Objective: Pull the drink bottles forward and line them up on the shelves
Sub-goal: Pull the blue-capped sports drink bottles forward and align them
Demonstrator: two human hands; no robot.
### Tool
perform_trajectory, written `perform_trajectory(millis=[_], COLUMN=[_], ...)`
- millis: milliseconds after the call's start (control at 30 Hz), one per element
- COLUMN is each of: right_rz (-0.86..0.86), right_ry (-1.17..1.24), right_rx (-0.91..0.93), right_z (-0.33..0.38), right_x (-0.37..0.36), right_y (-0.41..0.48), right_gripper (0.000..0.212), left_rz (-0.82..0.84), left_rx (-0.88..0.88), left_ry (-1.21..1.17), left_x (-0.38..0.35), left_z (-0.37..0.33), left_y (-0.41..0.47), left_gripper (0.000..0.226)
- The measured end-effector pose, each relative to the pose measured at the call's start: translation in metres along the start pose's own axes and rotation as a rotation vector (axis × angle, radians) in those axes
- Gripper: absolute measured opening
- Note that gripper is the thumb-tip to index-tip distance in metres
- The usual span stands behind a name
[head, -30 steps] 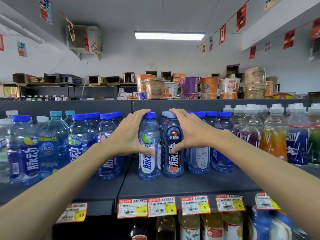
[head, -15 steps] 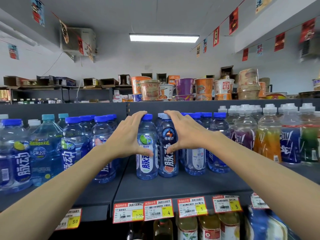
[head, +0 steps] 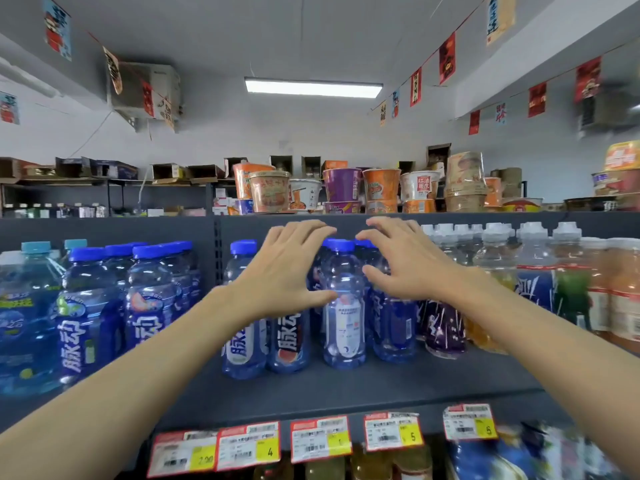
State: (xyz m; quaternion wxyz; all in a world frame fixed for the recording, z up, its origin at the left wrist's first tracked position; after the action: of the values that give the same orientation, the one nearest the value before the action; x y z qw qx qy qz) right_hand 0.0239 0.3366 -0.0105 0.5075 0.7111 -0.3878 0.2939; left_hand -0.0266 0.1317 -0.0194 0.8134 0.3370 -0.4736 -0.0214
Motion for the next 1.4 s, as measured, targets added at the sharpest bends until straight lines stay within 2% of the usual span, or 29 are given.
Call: perform_trajectory(millis=[100,200,333,433,567,633,767,867,1067,1200,1300,1400], right_rz=[0.064,0.098,0.008,-0.082,-0.134,-0.134,-0.159,-0.18,-0.049,0.095,0.151,0.208], right_ry=[-0.007,0.003,0.112,0.151,0.122,0.119,0.093,0.06,0.126,0.116,0.17,0.31], right_rx=[-0.06,-0.02,0.016,0.066,0.187,0.195,0.185,0.24,0.293,0.263,0.234,0.189], right_z=[-0.027,-0.039,-0.044,-0.033,-0.002,0.012,0.038,0.06,0.082,0.087,0.093,0.096], right_x=[-0.009,-0.018,-0.021,-0.023,-0.028,-0.031,-0.034,-0.03,-0.021,-0.023,-0.029,-0.029], right_y=[-0.006,-0.011,-0.01,-0.006,0.003,0.011,0.028,0.04,0.062,0.073,0.076,0.077], right_gripper=[0.066,0.072,0.075,0.076,0.081,0.082,0.084,0.088,0.093,0.114,0.12,0.115], left_rz=[0.108,0.191,0.174,0.142,0.116,0.143,0.189,0.149,0.231,0.178,0.217,0.237], left_rx=[0.025,0.069,0.092,0.098,0.18,0.265,0.399,0.351,0.229,0.267,0.244,0.246], left_ry=[0.028,0.032,0.019,-0.088,0.204,0.238,0.045,-0.137,-0.211,-0.282,-0.182,-0.109], left_x=[-0.016,-0.029,-0.035,-0.031,-0.012,-0.007,-0.019,-0.026,-0.023,-0.023,-0.025,-0.021], left_z=[-0.01,-0.014,-0.017,-0.01,0.022,0.046,0.071,0.074,0.09,0.098,0.093,0.089], left_y=[0.026,0.041,0.044,0.037,0.015,0.0,-0.022,-0.026,-0.029,-0.036,-0.036,-0.034], left_gripper=[0.108,0.116,0.115,0.11,0.116,0.117,0.115,0.112,0.113,0.116,0.12,0.118])
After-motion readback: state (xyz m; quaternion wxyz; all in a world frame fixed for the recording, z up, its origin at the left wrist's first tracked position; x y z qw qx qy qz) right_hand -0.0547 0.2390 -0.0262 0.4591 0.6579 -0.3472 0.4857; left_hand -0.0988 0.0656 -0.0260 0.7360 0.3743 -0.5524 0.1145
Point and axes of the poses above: each hand's wrist, its own y-axis towards the middle knuckle, its own x-axis out of the back of the hand, z = x × y, the point moved 4 cm from there along y, towards the middle knuckle, and after that the axes turned 14 degrees about z, right-handed, at the moved point
